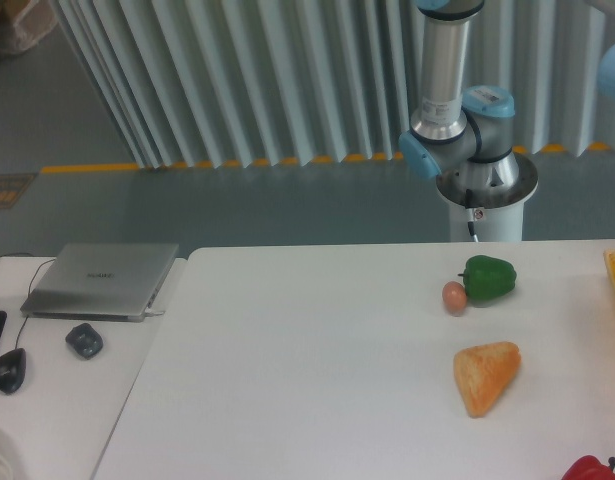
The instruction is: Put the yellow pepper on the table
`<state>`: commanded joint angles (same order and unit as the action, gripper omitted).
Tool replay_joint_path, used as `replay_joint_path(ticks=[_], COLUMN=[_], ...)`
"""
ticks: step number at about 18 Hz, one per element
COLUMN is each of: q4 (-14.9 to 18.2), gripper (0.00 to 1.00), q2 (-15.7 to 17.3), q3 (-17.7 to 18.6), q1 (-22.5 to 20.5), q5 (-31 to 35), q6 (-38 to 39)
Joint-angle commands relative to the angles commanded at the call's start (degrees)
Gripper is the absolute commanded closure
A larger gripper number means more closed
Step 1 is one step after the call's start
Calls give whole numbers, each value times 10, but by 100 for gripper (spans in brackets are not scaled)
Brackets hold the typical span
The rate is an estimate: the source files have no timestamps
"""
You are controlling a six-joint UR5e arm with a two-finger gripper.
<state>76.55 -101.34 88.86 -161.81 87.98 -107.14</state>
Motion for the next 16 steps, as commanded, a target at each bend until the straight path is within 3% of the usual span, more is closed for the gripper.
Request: replay_joint_path(ticks=[10,16], q4=[0,-34], gripper=[0,0], q2=[-21,-42], q3=[-1,-3], q1=[-3,-24], q5=[69,61], q6=[-41,-38])
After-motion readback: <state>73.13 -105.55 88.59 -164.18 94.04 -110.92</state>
